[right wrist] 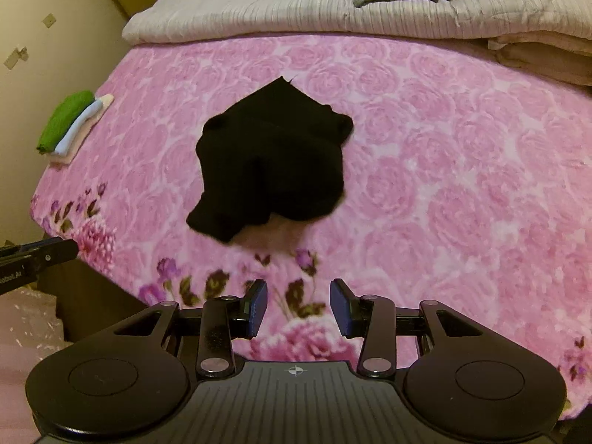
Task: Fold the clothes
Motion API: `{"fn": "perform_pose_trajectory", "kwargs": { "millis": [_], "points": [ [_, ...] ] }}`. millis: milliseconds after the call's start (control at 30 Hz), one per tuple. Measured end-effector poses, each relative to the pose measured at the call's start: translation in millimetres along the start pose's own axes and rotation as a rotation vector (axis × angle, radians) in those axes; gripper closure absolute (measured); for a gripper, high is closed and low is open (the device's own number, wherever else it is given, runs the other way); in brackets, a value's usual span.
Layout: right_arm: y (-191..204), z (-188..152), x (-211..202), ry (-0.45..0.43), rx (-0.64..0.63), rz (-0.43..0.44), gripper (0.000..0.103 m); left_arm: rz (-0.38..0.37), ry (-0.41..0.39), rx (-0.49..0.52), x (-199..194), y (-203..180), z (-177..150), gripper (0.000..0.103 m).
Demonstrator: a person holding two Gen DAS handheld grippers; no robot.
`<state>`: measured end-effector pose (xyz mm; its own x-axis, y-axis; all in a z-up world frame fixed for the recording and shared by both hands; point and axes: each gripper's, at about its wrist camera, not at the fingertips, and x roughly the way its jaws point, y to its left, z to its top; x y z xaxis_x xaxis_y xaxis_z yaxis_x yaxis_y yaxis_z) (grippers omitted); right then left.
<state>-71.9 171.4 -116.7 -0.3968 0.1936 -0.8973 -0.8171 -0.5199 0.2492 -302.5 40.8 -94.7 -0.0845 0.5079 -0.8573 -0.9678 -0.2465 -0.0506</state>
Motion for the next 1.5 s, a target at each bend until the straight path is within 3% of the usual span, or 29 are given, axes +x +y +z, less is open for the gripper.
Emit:
{"fn": "perform_pose_trajectory", "kwargs": {
  "millis": [333, 667, 1200, 1500],
  "points": [
    [-22.5, -57.1, -27.6, 0.029, -0.015, 0.026, 0.061, 0.057, -0.003, -0.005, -31.1, -34.9, -47.3, 0.076],
    [-24.9, -73.8, -41.3, 0.016, -0.066, 0.061, 0.061, 0.105, -0.022, -0.040, -54.5, -45.0, -72.5, 0.075],
    [-26.3, -55.6, -33.2, 0.007, -0.062, 0.069, 0.061, 0.097, -0.004, -0.019, -34.9, -32.3, -51.7, 0.069],
    [-20.9, -21.4, 19.5, 0.053, 0.040, 0.038, 0.061, 0.031, 0.035, 0.073, 23.1, 23.0, -20.1, 0.064]
  ]
}}
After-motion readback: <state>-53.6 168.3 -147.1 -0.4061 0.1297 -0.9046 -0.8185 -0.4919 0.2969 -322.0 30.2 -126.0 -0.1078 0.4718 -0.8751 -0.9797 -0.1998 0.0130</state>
